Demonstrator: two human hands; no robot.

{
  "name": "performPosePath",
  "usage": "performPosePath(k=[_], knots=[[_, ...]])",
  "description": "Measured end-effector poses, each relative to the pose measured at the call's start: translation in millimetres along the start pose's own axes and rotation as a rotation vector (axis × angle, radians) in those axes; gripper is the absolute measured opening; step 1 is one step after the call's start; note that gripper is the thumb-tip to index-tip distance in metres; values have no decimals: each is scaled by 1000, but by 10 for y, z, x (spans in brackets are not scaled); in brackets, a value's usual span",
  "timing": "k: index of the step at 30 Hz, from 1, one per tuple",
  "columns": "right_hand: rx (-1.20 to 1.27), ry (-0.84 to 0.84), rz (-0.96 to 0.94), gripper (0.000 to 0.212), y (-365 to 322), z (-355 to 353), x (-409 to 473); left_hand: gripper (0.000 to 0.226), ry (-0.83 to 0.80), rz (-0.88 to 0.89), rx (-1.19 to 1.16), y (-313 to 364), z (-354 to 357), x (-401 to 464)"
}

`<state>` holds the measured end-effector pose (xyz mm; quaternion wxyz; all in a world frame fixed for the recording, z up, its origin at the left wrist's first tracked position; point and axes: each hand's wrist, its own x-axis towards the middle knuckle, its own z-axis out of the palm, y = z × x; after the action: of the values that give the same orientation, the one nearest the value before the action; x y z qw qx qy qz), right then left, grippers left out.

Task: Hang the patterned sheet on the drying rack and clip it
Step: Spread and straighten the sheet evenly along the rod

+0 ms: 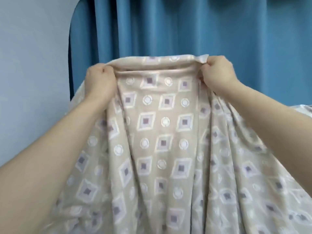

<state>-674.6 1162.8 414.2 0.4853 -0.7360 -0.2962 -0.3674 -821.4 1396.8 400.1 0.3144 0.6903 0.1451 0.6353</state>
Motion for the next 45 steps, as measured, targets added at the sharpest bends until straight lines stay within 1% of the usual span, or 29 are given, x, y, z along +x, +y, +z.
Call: performPosePath(k=[2,3,4,5,6,7,8,9,10,11,12,14,15,16,17,18,20,22,23,24,26,28,30,32,34,37,39,42,45], knots=[[-121,4,-129,27,-81,109,177,36,32,78,278,-86,101,206],[-152,0,-204,26,-101,175,238,37,-1,59,413,-187,172,311],[-191,-24,-288,27,-124,246,268,41,-78,19,563,-312,237,408],[-250,-86,-353,28,-110,346,284,49,-223,-39,726,-436,298,468],[-335,-188,-371,30,-93,461,254,58,-426,-98,883,-537,330,511],[-445,-355,-320,32,-57,600,208,60,-664,-179,1011,-566,325,501],[-571,-575,-213,33,-30,711,132,54,-893,-280,1080,-527,286,455],[-690,-800,-74,33,-22,764,45,49,-1059,-353,1104,-482,233,396],[-785,-972,73,29,-35,769,-20,47,-1142,-368,1107,-427,187,346],[-828,-1088,183,25,-87,732,-82,45,-1137,-322,1096,-388,130,295],[-818,-1157,224,23,-147,692,-127,37,-1048,-242,1051,-387,57,272],[-791,-1212,108,18,-208,639,-160,29,-682,-96,820,-328,-38,206],[-784,-1198,29,16,-248,626,-193,33,-511,-20,695,-315,-109,132],[-782,-1173,-25,17,-274,623,-227,37,-406,66,584,-270,-203,4],[-766,-1147,-37,19,-273,643,-235,40,-385,145,556,-217,-309,-179],[-745,-1106,-33,24,-260,663,-229,41,-427,204,574,-180,-407,-359],[-660,-904,-66,37,-277,661,-245,43,-500,334,744,-273,-524,-672],[-560,-639,-176,43,-357,621,-302,52,-404,527,883,-461,-569,-830],[-502,-553,-238,48,-442,590,-384,56,-351,578,878,-549,-574,-846],[-436,-519,-287,54,-547,552,-497,58,-304,595,843,-622,-582,-847],[-387,-555,-358,56,-757,501,-748,63,-284,563,788,-739,-609,-866],[-466,-589,-463,47,-848,582,-971,70,-247,502,729,-858,-680,-916],[-529,-568,-577,42,-875,739,-1123,70,-173,417,629,-977,-805,-963],[-566,-515,-669,45,-865,934,-1215,63,-77,293,475,-1094,-967,-1020],[-587,-410,-740,51,-874,1126,-1278,55,-25,130,382,-1230,-1117,-1081],[-555,-235,-817,49,-954,1412,-1357,26,-33,-3,475,-1483,-1274,-1142],[-534,-173,-822,39,-1014,1611,-1418,12,-49,-17,525,-1601,-1325,-1129],[-553,-71,-771,28,-1093,1831,-1446,11,-75,88,638,-1670,-1347,-1089],[-503,-85,-753,27,-1100,1919,-1375,3,-38,114,631,-1703,-1362,-1078]])
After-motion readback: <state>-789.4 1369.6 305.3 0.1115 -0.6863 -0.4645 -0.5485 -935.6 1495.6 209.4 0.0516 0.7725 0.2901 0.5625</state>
